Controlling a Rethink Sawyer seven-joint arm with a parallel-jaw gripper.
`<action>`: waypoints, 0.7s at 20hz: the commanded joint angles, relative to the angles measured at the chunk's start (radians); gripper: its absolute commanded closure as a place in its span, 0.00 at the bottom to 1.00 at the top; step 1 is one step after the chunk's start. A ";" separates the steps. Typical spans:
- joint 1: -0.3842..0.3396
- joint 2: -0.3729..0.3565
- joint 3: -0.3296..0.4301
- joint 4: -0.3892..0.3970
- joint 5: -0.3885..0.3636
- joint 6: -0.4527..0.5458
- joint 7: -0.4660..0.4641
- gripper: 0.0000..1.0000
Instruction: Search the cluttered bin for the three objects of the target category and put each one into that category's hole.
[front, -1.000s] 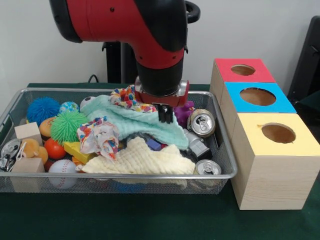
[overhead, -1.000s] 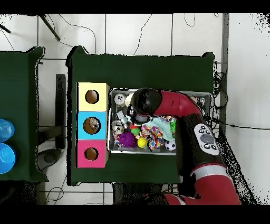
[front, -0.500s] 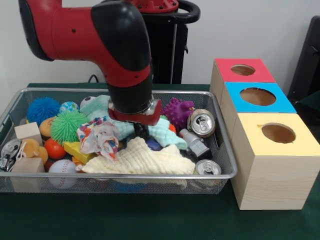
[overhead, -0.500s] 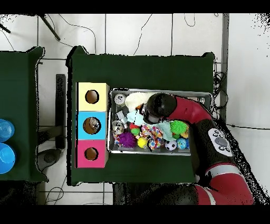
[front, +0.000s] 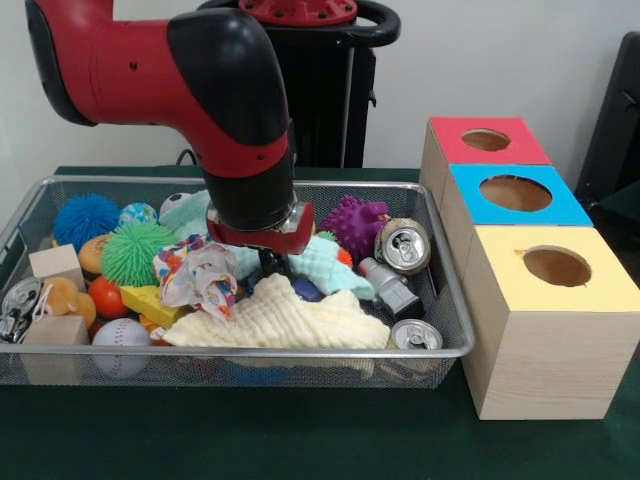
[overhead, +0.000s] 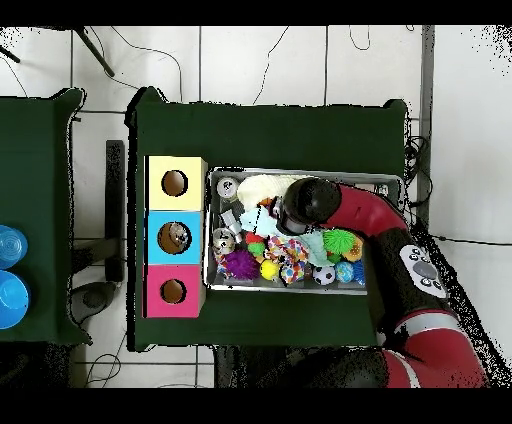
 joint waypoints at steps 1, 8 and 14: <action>0.017 0.041 0.044 0.076 -0.070 -0.045 -0.052 1.00; 0.009 0.037 0.048 0.080 -0.063 -0.031 -0.064 1.00; -0.009 0.025 0.057 0.091 -0.053 -0.003 -0.086 1.00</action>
